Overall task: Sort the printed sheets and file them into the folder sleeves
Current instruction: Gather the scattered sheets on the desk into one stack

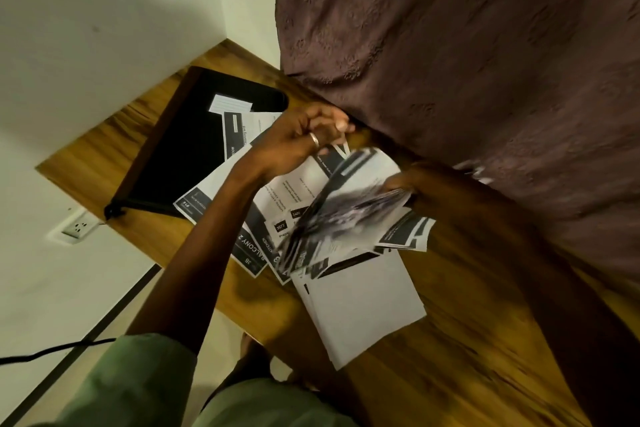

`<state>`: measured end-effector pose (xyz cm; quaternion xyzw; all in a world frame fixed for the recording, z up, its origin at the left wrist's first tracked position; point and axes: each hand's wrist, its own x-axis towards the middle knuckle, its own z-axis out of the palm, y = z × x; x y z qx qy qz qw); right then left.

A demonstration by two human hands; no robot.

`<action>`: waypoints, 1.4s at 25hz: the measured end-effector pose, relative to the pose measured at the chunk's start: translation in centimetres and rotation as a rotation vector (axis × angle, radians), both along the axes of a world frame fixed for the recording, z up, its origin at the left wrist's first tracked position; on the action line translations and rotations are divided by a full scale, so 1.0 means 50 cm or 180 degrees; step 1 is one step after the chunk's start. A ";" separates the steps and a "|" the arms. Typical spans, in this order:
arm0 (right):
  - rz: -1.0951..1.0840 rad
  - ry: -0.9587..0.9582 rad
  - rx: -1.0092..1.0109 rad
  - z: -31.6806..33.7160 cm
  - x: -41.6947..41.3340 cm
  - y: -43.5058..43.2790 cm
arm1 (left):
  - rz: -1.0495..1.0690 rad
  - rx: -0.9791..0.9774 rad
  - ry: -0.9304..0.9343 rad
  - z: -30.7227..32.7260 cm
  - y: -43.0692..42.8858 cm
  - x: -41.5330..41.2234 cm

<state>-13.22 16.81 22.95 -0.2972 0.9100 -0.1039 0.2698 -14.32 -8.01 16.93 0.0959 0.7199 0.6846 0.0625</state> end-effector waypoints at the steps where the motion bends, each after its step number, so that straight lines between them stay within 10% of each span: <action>1: -0.0363 -0.0091 -0.0090 0.008 -0.012 0.021 | 0.0451 0.0090 -0.0141 -0.015 -0.017 -0.001; 5: -0.1698 -0.0500 -0.0635 0.069 -0.037 0.119 | 0.2006 -0.0404 -0.1033 -0.144 -0.057 0.076; 10: -0.2491 -0.1305 -0.1383 0.012 -0.017 0.166 | 0.1423 -0.1143 -0.1910 -0.265 0.034 0.274; 13: -0.2456 -0.0856 -0.0604 -0.132 -0.001 0.154 | 0.1288 -0.1422 -0.1891 -0.312 0.097 0.330; 22: -0.2999 -0.0707 -0.1125 -0.435 0.059 0.139 | 0.1822 -0.0257 -0.2695 -0.340 0.147 0.306; 27: -0.2854 -0.0325 -0.1224 -0.508 0.089 0.149 | 0.1690 0.0606 -0.2295 -0.342 0.171 0.321; 35: -0.2462 -0.0567 -0.1796 -0.460 0.091 0.121 | 0.1493 -0.0009 -0.1490 -0.292 0.203 0.306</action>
